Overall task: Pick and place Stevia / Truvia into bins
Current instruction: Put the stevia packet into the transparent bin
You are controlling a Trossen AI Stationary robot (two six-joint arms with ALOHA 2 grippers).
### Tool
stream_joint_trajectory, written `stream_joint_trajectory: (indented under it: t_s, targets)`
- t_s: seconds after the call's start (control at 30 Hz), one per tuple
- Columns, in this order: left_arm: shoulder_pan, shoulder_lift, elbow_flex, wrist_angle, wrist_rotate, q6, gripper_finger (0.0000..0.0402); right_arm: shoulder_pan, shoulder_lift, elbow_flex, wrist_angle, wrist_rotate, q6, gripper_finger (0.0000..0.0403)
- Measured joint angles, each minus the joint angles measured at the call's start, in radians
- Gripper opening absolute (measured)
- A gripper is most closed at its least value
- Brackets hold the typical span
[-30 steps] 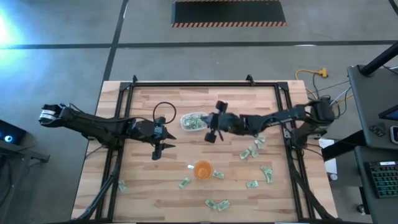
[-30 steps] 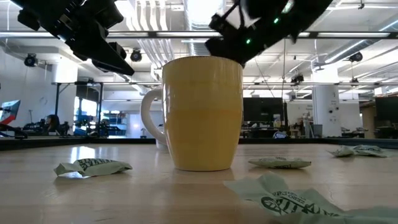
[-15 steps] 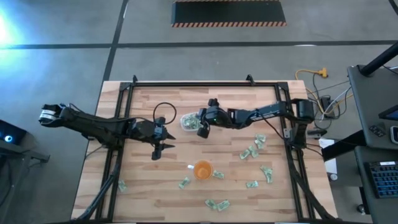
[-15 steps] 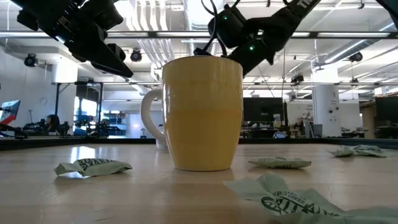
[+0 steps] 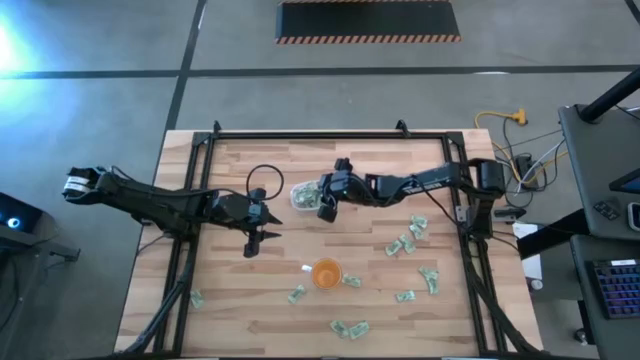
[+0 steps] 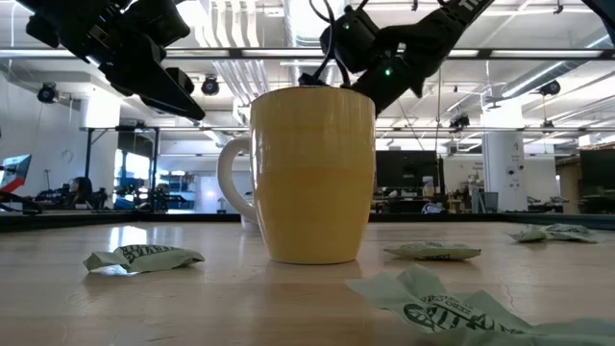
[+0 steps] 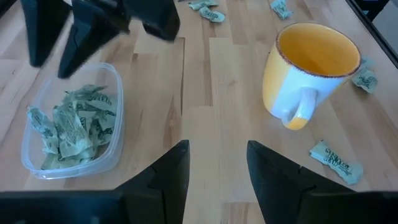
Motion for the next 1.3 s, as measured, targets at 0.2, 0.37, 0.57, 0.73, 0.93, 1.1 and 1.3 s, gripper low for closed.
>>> stream_joint_trajectory:
  t_s: [0.2, 0.37, 0.57, 0.73, 0.93, 1.1, 1.3]
  targets:
    - [-0.013, 0.015, -0.003, -0.051, 0.136, -0.021, 0.0144, 0.055, -0.088, 0.055, -0.192, 0.001, 0.009, 0.0144]
    - [-0.085, 0.080, -0.001, -0.020, 0.179, -0.061, 0.0144, 0.140, -0.175, 0.056, -0.332, 0.000, 0.020, 0.0144]
    - [-0.193, 0.191, 0.022, 0.012, 0.184, -0.056, 0.0144, 0.255, -0.249, 0.028, -0.441, 0.001, 0.031, 0.0131]
    - [-0.272, 0.306, 0.036, 0.168, 0.185, -0.008, 0.0144, 0.328, -0.289, -0.014, -0.448, 0.002, 0.037, 0.0120]
    - [-0.330, 0.457, 0.039, 0.388, 0.183, 0.032, 0.0144, 0.359, -0.302, -0.029, -0.470, 0.005, 0.061, 0.0110]
    - [-0.358, 0.562, 0.048, 0.433, 0.180, 0.109, 0.0144, 0.358, -0.311, -0.029, -0.474, 0.017, 0.084, 0.0101]
    - [-0.360, 0.654, 0.061, 0.495, 0.164, 0.167, 0.0144, 0.360, -0.315, -0.029, -0.478, 0.030, 0.085, 0.0092]
